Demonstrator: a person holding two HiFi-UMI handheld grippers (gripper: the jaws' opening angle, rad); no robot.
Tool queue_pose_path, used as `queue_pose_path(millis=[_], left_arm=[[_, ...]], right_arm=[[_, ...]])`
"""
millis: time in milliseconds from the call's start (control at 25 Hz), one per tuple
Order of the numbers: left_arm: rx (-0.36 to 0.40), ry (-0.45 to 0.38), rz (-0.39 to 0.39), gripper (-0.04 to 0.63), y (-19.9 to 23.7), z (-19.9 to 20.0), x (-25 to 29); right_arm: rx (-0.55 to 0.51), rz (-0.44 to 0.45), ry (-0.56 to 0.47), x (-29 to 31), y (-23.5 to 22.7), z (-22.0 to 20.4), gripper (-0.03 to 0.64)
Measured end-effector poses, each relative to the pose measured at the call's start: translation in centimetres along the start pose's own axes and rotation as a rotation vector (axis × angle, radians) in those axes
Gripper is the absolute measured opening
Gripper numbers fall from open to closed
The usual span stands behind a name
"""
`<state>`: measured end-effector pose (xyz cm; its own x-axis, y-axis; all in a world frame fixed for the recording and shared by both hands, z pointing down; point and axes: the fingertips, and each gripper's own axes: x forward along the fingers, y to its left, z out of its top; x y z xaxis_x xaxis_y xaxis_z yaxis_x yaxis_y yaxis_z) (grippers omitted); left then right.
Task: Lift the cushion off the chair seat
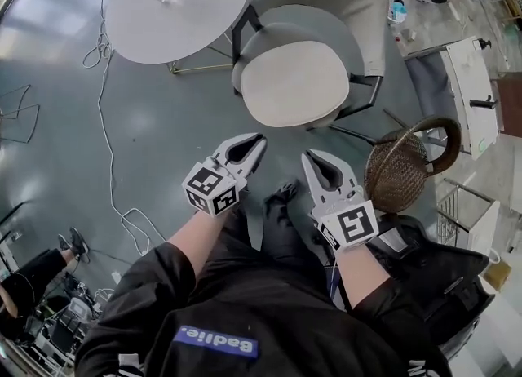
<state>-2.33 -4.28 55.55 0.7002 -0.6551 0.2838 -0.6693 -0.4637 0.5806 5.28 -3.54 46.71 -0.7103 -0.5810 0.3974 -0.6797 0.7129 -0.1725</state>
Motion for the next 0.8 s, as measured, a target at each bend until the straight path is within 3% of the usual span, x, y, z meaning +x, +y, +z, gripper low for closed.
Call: queue_pose_path(millis=[200, 360, 480, 800], left_arm=[[-0.042, 0.034, 0.034, 0.023, 3.5, -3.0, 1.3], [-0.097, 0.055, 0.050, 0.087, 6.2, -5.6, 2.9], [-0.137, 0.067, 0.070, 0.090, 8.3, -7.9, 3.8], [-0.308, 0.072, 0.144, 0.130, 13.9, -15.0, 6.2]], right_arm=[[-0.007, 0.015, 0.020, 2.0, -0.2, -1.4, 0.029], [-0.005, 0.022, 0.038, 3.3, -0.7, -2.9, 0.028], [0.001, 0.022, 0.052, 4.2, -1.1, -4.3, 0.029], [-0.001, 0.050, 0.111, 5.7, -1.8, -8.8, 0.029]])
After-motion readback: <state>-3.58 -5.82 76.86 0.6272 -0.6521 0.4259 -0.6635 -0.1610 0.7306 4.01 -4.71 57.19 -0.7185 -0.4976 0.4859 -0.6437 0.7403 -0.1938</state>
